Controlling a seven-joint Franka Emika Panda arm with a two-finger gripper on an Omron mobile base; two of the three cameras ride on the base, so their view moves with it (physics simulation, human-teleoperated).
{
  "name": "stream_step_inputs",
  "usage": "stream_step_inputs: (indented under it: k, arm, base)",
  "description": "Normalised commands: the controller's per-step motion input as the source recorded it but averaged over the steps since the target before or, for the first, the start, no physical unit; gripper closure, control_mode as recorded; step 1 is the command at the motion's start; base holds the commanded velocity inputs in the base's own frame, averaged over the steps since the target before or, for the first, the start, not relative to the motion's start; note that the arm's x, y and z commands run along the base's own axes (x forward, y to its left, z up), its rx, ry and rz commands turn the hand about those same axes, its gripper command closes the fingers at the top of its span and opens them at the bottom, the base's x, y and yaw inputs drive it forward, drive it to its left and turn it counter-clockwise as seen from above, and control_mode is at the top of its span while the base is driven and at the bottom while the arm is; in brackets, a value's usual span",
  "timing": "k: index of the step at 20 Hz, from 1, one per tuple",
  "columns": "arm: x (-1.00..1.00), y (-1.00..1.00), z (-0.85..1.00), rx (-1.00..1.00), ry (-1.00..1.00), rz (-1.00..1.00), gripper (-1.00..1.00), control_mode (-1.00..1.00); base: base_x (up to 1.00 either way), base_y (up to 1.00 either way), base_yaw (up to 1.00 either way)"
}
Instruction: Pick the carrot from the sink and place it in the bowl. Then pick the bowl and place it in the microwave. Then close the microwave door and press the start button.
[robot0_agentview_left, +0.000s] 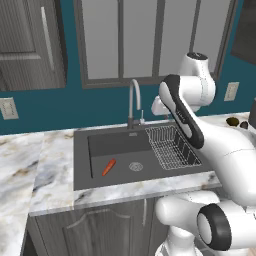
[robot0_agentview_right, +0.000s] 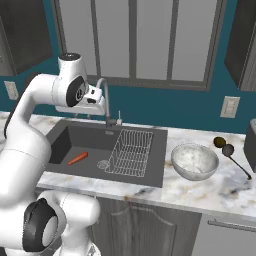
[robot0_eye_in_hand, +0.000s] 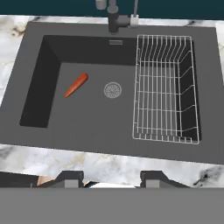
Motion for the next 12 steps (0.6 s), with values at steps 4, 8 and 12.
stream_step_inputs:
  k: [4, 8, 12]
  arm:
    - [-0.38, 0.00, -0.13, 0.00, -0.01, 0.00, -1.00, -1.00]
    - [-0.68, 0.36, -0.23, -0.05, -0.05, 0.00, -1.00, -1.00]
    - [-0.49, 0.68, -0.14, -0.02, -0.12, -0.02, -1.00, -1.00]
  base:
    - [0.00, 0.00, 0.00]
    - [0.00, 0.00, 0.00]
    - [0.00, 0.00, 0.00]
